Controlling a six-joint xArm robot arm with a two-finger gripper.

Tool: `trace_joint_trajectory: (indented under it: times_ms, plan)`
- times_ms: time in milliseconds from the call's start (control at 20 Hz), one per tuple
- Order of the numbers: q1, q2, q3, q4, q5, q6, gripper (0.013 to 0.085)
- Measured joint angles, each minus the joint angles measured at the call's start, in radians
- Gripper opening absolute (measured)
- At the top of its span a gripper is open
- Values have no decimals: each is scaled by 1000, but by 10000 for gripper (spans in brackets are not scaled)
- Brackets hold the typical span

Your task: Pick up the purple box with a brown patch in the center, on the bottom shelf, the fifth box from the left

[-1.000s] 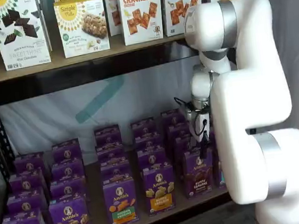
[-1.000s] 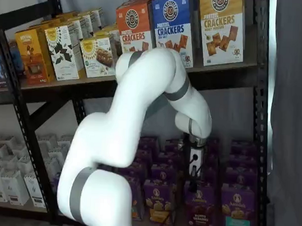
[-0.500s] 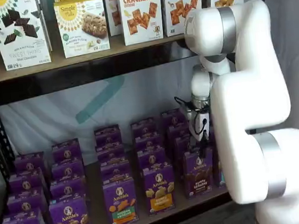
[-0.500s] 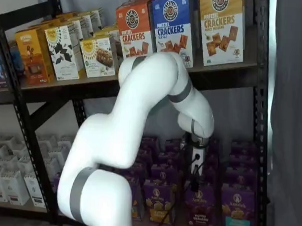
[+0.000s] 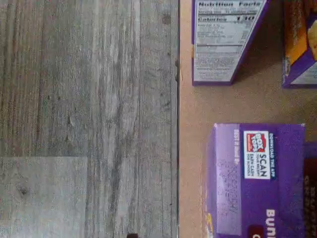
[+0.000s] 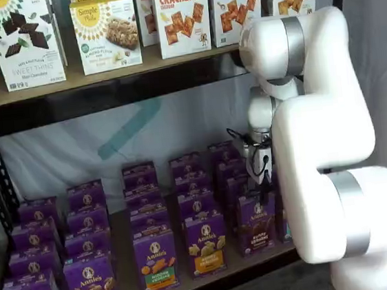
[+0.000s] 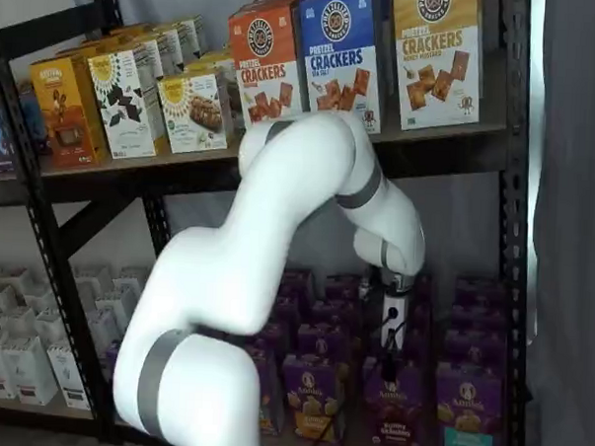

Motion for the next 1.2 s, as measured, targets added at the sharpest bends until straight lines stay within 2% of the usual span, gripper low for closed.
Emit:
trace_joint_trajectory:
  times_ms: [250, 600, 850, 1000, 1050, 1200]
  plan:
    - [3, 41, -40, -15, 7, 14, 850]
    - [-1, 85, -80, -2, 2, 0, 850]
    - [0, 103, -76, -16, -51, 10, 850]
    - [0, 113, -84, -14, -54, 8, 850]
    - [-1, 118, -92, -13, -42, 7, 810]
    - [-2, 123, -101, -7, -29, 1, 770]
